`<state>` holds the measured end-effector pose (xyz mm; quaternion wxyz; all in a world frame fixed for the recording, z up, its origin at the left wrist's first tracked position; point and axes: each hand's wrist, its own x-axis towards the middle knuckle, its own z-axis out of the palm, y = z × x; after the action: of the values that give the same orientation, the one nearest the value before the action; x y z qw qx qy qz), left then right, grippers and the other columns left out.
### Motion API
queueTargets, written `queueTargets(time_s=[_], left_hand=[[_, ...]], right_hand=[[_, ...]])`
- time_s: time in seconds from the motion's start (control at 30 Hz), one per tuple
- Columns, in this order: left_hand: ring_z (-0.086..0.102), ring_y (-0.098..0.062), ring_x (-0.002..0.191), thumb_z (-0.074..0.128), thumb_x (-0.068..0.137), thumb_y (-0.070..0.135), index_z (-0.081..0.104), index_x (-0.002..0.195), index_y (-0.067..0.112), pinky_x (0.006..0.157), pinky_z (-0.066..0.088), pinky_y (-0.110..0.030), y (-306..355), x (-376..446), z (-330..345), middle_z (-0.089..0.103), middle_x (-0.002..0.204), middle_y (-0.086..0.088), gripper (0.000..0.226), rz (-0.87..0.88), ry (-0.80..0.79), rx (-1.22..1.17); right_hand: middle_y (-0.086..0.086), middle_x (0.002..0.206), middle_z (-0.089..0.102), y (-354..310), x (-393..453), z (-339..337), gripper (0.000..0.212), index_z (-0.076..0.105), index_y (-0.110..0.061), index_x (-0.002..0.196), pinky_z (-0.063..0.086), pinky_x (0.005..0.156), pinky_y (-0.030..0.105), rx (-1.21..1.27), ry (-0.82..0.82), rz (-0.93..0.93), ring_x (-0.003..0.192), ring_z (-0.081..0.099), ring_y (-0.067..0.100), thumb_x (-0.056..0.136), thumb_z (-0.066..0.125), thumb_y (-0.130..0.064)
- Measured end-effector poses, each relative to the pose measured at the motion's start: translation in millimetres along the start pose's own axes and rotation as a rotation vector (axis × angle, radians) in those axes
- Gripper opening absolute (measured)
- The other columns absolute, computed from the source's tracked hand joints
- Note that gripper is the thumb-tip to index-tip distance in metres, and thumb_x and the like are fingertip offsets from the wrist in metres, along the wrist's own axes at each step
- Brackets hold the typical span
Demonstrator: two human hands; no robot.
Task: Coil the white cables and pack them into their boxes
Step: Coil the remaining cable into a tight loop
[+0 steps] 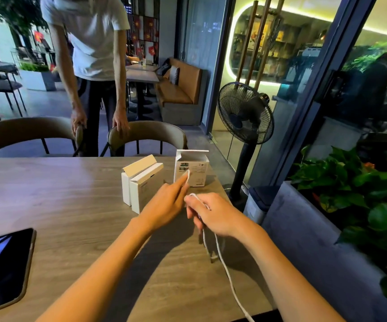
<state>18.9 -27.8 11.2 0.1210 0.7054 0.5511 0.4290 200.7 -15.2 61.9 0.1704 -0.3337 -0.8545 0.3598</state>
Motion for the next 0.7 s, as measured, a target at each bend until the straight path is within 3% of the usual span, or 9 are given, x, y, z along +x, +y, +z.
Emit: queueTargets(time_s=[0.07, 0.13, 0.27, 0.33, 0.4, 0.47, 0.57, 0.63, 0.7], left_hand=[[0.065, -0.005, 0.071, 0.042, 0.110, 0.025, 0.065, 0.117, 0.018, 0.069, 0.051, -0.018, 2, -1, 3, 0.064, 0.078, 0.011, 0.025, 0.011, 0.085, -0.096], [0.056, -0.004, 0.064, 0.044, 0.109, 0.026, 0.066, 0.087, 0.018, 0.064, 0.042, -0.015, 8, -1, -1, 0.059, 0.069, 0.012, 0.032, -0.043, 0.187, -0.256], [0.045, -0.020, 0.064, 0.048, 0.105, 0.035, 0.066, 0.062, 0.026, 0.063, 0.039, -0.025, 26, 2, -16, 0.049, 0.066, -0.003, 0.047, -0.310, 0.248, -0.792], [0.036, -0.016, 0.056, 0.048, 0.105, 0.035, 0.060, 0.058, 0.025, 0.059, 0.035, -0.028, 28, 4, -21, 0.040, 0.058, 0.000, 0.050, -0.348, 0.203, -0.903], [0.031, -0.018, 0.057, 0.047, 0.105, 0.037, 0.052, 0.066, 0.023, 0.061, 0.032, -0.031, 29, 5, -21, 0.035, 0.061, -0.002, 0.043, -0.338, 0.123, -0.944], [0.037, -0.016, 0.061, 0.046, 0.105, 0.038, 0.052, 0.076, 0.019, 0.066, 0.037, -0.029, 29, 8, -20, 0.038, 0.068, -0.004, 0.035, -0.338, 0.059, -0.916], [0.046, -0.012, 0.067, 0.050, 0.103, 0.039, 0.055, 0.093, 0.005, 0.067, 0.044, -0.025, 24, 11, -13, 0.045, 0.077, -0.004, 0.037, -0.346, 0.025, -0.775], [0.046, -0.011, 0.066, 0.050, 0.104, 0.040, 0.055, 0.111, 0.000, 0.067, 0.043, -0.026, 18, 11, -8, 0.048, 0.076, 0.001, 0.042, -0.356, 0.018, -0.747], [0.050, -0.008, 0.066, 0.047, 0.106, 0.039, 0.055, 0.114, 0.008, 0.065, 0.046, -0.024, 13, 9, -4, 0.053, 0.079, 0.004, 0.033, -0.341, 0.006, -0.681]], right_hand=[[0.006, 0.061, 0.061, 3, 0, -6, 0.049, 0.063, -0.018, 0.077, 0.055, 0.067, 0.043, 0.014, 0.196, -0.051, 0.058, 0.061, 0.020, 0.108, 0.040, -0.049], [0.014, 0.066, 0.060, 10, 1, -14, 0.049, 0.058, -0.017, 0.078, 0.055, 0.063, 0.050, 0.044, 0.436, -0.055, 0.061, 0.060, 0.030, 0.106, 0.040, -0.052], [0.006, 0.069, 0.063, 32, 7, -25, 0.034, 0.056, -0.014, 0.087, 0.061, 0.058, 0.048, 0.160, 0.693, 0.161, 0.055, 0.066, 0.015, 0.107, 0.048, -0.041], [0.003, 0.080, 0.067, 45, 9, -25, 0.021, 0.053, -0.018, 0.094, 0.058, 0.058, 0.041, -0.002, 0.652, 0.295, 0.067, 0.068, 0.020, 0.104, 0.057, -0.035], [-0.003, 0.091, 0.065, 54, 8, -17, 0.015, 0.053, -0.020, 0.103, 0.040, 0.055, 0.028, -0.337, 0.565, 0.389, 0.076, 0.060, 0.019, 0.102, 0.062, -0.033], [-0.008, 0.093, 0.060, 53, 6, -9, 0.013, 0.061, -0.018, 0.107, 0.033, 0.054, 0.016, -0.394, 0.624, 0.244, 0.078, 0.058, 0.011, 0.103, 0.060, -0.030], [-0.008, 0.085, 0.070, 36, 8, -1, 0.039, 0.070, -0.015, 0.104, 0.051, 0.069, 0.012, 0.095, 0.588, 0.023, 0.080, 0.069, 0.000, 0.105, 0.046, -0.046], [0.006, 0.091, 0.078, 21, 12, 1, 0.062, 0.068, -0.016, 0.113, 0.061, 0.082, 0.029, 0.473, 0.346, 0.159, 0.083, 0.076, 0.013, 0.096, 0.034, -0.065], [0.012, 0.097, 0.079, 7, 10, 0, 0.066, 0.064, -0.014, 0.122, 0.062, 0.086, 0.039, 0.610, 0.125, 0.257, 0.091, 0.077, 0.027, 0.098, 0.030, -0.066]])
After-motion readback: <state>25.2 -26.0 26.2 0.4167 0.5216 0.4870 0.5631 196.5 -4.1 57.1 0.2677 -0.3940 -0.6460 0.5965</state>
